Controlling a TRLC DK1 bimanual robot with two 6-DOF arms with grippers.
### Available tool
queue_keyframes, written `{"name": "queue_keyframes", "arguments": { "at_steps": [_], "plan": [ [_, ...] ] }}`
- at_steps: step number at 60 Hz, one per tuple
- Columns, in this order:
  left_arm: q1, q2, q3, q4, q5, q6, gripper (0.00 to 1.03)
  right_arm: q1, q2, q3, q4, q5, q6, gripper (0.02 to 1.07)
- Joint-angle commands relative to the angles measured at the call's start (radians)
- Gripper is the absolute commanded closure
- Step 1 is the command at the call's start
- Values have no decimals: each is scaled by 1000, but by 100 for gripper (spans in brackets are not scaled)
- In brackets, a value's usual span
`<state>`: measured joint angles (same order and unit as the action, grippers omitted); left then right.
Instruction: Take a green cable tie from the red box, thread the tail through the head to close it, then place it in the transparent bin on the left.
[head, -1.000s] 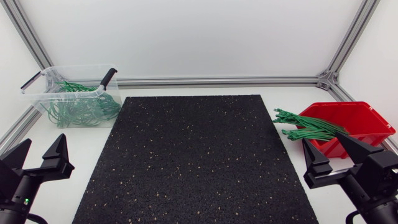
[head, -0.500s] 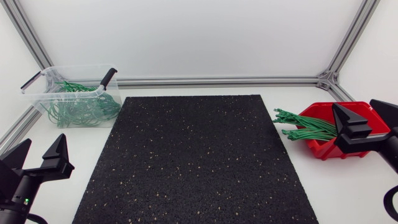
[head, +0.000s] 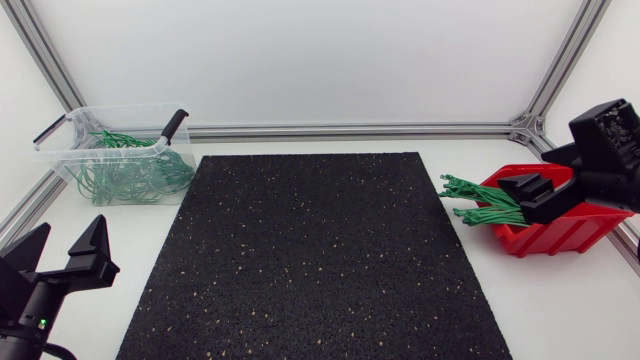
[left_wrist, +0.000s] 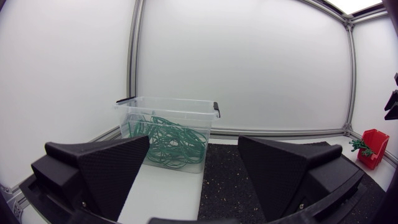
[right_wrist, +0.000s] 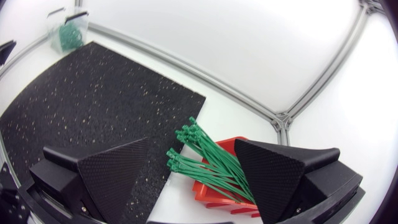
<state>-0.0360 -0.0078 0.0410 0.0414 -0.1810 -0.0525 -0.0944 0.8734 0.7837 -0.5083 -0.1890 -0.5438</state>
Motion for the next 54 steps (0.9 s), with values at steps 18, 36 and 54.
{"name": "queue_keyframes", "arguments": {
  "at_steps": [18, 36, 54],
  "plan": [
    [-1, -6, -44, -8, 5, -12, 4, -119, 368, 173, -216, -98, -505, 7],
    [-1, -4, -44, -11, 5, -12, 4, -165, 503, 103, -231, -102, -867, 7],
    [-1, -3, -44, -14, 5, -12, 4, -151, 565, 8, -53, -101, -964, 7]
  ]
}}
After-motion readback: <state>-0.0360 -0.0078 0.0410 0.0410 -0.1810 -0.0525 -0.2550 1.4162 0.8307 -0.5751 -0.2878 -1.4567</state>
